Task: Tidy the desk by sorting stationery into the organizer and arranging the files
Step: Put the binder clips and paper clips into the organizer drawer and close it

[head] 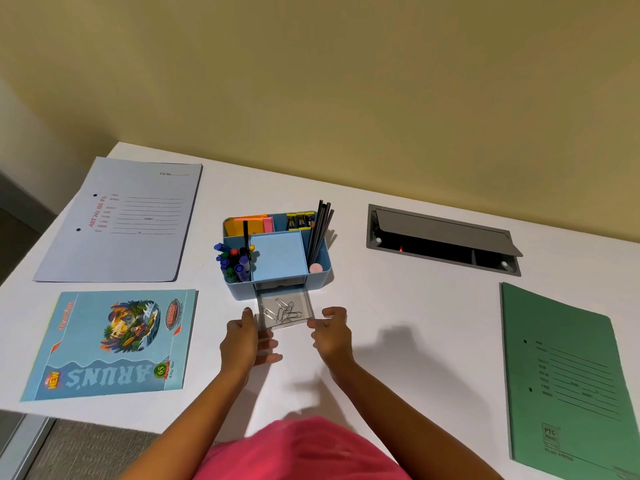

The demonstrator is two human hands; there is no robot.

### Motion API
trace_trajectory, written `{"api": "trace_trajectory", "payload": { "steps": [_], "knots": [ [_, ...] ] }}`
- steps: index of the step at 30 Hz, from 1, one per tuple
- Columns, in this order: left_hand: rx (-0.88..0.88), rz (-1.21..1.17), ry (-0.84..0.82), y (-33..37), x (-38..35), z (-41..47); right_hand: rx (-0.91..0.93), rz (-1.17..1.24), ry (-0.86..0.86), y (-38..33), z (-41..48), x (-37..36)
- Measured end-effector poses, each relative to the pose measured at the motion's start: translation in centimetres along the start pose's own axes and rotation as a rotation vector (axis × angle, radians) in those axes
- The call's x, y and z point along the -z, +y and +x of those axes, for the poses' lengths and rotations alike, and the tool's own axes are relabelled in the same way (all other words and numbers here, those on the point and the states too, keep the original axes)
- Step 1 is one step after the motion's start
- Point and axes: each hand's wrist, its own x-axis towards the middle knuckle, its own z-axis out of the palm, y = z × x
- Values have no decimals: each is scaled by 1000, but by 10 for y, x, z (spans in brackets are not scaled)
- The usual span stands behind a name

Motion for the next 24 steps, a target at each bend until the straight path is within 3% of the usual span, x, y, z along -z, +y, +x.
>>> {"api": "trace_trajectory", "payload": {
  "steps": [14,17,21,24],
  "knots": [
    [-159,-150,-83,11,-14,4,77,153,-113,-29,12,-5],
    [-174,-167,13,10,-8,8,100,131,8,-30,20,-1],
    [-287,-36,271,24,4,13,202,66,268,-49,27,11],
    [-325,126,349,38,12,23,266,-2,301,-70,35,21]
  ]
}}
